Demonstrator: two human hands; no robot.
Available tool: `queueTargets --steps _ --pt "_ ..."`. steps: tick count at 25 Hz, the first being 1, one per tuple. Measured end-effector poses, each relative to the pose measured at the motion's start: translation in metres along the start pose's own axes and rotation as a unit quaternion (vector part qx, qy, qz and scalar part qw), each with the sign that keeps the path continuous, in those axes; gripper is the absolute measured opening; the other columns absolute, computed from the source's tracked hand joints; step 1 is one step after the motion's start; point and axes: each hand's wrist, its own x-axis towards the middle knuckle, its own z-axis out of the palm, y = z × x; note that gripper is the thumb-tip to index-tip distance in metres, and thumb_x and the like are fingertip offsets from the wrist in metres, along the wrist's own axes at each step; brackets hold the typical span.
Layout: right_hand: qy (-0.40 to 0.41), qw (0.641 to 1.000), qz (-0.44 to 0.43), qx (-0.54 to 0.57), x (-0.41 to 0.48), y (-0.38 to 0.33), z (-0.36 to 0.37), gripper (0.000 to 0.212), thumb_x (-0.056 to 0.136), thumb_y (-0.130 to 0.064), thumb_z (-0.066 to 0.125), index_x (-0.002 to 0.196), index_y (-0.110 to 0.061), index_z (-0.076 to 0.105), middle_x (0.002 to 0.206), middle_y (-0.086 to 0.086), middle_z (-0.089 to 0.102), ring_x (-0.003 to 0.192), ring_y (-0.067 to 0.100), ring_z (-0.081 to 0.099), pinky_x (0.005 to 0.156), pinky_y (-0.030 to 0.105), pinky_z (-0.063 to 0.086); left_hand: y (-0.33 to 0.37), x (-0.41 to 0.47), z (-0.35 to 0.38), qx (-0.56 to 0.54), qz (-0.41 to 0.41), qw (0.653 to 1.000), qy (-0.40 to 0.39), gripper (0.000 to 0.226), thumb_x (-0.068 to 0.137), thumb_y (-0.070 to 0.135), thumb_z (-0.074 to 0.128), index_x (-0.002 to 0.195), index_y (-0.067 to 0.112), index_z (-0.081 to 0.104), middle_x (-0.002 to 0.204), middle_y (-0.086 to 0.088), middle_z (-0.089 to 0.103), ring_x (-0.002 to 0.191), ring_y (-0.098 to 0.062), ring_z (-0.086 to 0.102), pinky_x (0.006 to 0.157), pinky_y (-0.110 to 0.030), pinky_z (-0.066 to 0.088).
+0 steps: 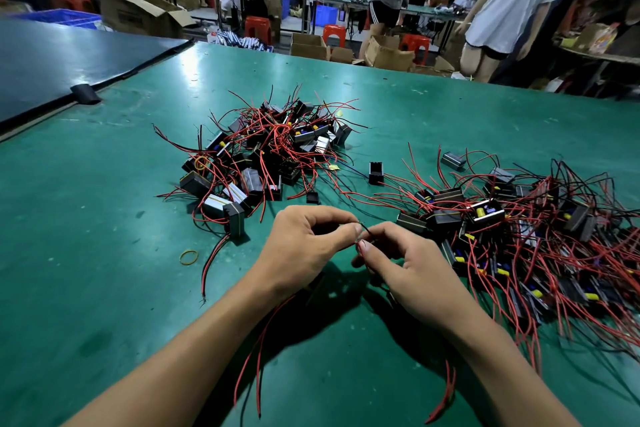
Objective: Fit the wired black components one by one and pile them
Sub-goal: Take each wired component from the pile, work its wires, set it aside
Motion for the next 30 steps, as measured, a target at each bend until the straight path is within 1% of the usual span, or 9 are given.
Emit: queueTargets --steps 3,6,11,15,17,20,23,26,30 --pt "0.063 0.997 -0.035 0.011 -0.002 -0.003 -0.001 0.006 0.093 -0.025 0.068 0.088 -0.022 0.069 0.077 -0.01 0.074 0.073 0.004 0.069 0.072 0.023 0.054 -0.001 0.0 -0.001 -0.009 -0.002 1.0 0.001 0.004 0.084 0.008 0.074 0.082 0.006 0.077 0.06 0.01 0.063 0.054 0.002 0.05 0.054 -0.01 0.039" --pt "0.099 0.993 -0.058 -0.005 -0.001 -0.003 -0.002 0.009 0.093 -0.018 0.068 0.085 -0.019 0.072 0.073 -0.011 0.072 0.069 0.004 0.068 0.068 0.02 0.053 -0.002 -0.001 -0.001 0.0 -0.003 1.0 0.001 0.004 0.084 0.011 0.075 0.085 0.008 0.078 0.059 0.008 0.064 0.055 -0.001 0.051 0.054 -0.013 0.041" --pt "0.097 0.994 -0.042 0.015 -0.001 -0.004 0.003 0.014 0.095 -0.018 0.065 0.082 -0.019 0.072 0.067 -0.008 0.071 0.06 0.002 0.063 0.063 0.018 0.049 -0.001 -0.001 0.0 -0.01 -0.01 1.0 0.0 0.005 0.083 0.01 0.075 0.086 0.013 0.079 0.063 0.005 0.069 0.056 -0.001 0.055 0.055 -0.014 0.044" --pt "0.092 0.995 -0.04 0.02 -0.002 -0.007 0.007 0.017 0.096 -0.017 0.064 0.082 -0.02 0.072 0.069 -0.008 0.073 0.06 0.001 0.065 0.062 0.013 0.047 -0.001 -0.002 0.0 -0.012 -0.004 1.0 -0.004 0.006 0.083 0.01 0.075 0.086 0.013 0.079 0.065 0.007 0.071 0.058 0.0 0.057 0.057 -0.012 0.045" --pt "0.085 0.995 -0.037 0.024 -0.003 -0.008 0.008 0.017 0.097 -0.018 0.064 0.082 -0.021 0.072 0.07 -0.01 0.074 0.062 0.001 0.067 0.062 0.016 0.049 -0.001 -0.002 -0.001 -0.007 -0.001 1.0 -0.007 0.004 0.084 0.011 0.075 0.085 0.013 0.079 0.065 0.005 0.07 0.058 -0.001 0.056 0.056 -0.014 0.044" --pt "0.072 0.996 -0.044 0.021 -0.003 -0.007 0.006 0.014 0.096 -0.019 0.065 0.084 -0.021 0.073 0.073 -0.01 0.075 0.069 0.003 0.07 0.069 0.025 0.055 0.0 -0.002 -0.002 0.009 0.009 1.0 -0.013 0.006 0.086 0.013 0.073 0.082 0.014 0.077 0.063 0.003 0.064 0.058 -0.008 0.05 0.055 -0.023 0.041" --pt "0.095 0.993 -0.057 0.025 -0.001 -0.004 0.002 0.006 0.091 -0.017 0.071 0.094 -0.021 0.074 0.079 -0.011 0.075 0.076 0.005 0.071 0.074 0.026 0.057 0.001 -0.002 -0.003 0.015 0.023 0.999 -0.023 0.008 0.087 0.011 0.072 0.082 0.014 0.077 0.063 0.003 0.061 0.059 -0.01 0.048 0.056 -0.027 0.04" --pt "0.15 0.982 -0.115 -0.005 -0.001 -0.003 -0.001 0.016 0.086 -0.013 0.077 0.1 -0.02 0.074 0.083 -0.013 0.073 0.077 0.006 0.068 0.074 0.016 0.052 0.004 -0.003 -0.004 0.04 0.043 0.998 -0.031 0.006 0.086 0.009 0.072 0.087 0.008 0.077 0.062 0.01 0.06 0.058 -0.003 0.049 0.056 -0.019 0.04" --pt "0.165 0.971 -0.173 -0.026 0.0 -0.002 -0.003 0.012 0.083 -0.009 0.078 0.093 -0.016 0.077 0.086 -0.013 0.073 0.079 0.006 0.067 0.072 0.018 0.051 0.006 -0.004 -0.004 0.047 0.041 0.997 -0.049 0.007 0.088 0.009 0.07 0.089 0.005 0.076 0.063 0.002 0.056 0.059 -0.009 0.046 0.056 -0.027 0.039"
